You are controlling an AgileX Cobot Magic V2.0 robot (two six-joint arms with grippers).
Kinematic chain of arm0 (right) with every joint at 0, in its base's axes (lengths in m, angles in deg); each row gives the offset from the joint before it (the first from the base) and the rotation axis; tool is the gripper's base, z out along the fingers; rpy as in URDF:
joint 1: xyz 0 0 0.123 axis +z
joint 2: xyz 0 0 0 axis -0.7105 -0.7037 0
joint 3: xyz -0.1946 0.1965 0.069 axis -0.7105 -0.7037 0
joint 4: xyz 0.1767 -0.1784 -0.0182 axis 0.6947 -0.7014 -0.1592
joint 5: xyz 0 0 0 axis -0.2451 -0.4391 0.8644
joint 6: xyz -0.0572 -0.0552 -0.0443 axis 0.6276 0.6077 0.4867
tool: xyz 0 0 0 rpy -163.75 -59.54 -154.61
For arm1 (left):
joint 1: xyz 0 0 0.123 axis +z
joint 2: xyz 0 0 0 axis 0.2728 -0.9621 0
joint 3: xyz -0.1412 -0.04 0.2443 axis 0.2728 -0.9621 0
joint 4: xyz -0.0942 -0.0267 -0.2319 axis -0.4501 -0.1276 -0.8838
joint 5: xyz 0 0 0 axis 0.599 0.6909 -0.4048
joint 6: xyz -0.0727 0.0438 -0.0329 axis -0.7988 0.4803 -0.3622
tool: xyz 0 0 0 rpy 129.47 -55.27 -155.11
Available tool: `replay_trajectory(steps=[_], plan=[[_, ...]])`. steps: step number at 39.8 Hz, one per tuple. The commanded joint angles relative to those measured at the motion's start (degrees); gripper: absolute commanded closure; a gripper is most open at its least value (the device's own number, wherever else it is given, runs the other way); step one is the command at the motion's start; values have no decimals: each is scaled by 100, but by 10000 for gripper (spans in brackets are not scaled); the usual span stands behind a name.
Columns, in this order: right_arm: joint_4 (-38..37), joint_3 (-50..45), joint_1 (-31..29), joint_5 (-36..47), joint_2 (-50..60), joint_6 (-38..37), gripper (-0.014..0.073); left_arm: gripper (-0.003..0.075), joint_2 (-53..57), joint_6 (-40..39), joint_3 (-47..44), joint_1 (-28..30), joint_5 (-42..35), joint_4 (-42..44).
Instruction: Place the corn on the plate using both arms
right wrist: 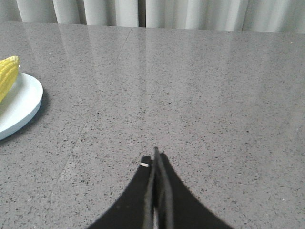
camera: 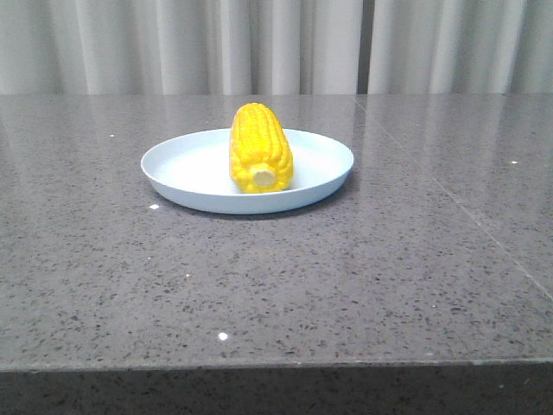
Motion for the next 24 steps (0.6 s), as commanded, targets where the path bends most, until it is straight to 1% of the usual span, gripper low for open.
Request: replay_trajectory(steps=[1,10,13,19,24], plan=[[-11,140,-37,430,-46,50,654,741,133,22,-32,5,-492,-45],[-100,16,-46,502,-6,50,654,741,133,22,-32,5,-492,-45],[-82,-252,-50,765,119,142,654,741,133,22,-32,5,-492,-45],[288,-1083,-50,1458,458,564,654,741,133,22,-32,5,-492,-45],[353,-1660,-50,1783,661,614,654,741,133,22,-32,5,-492,-45]])
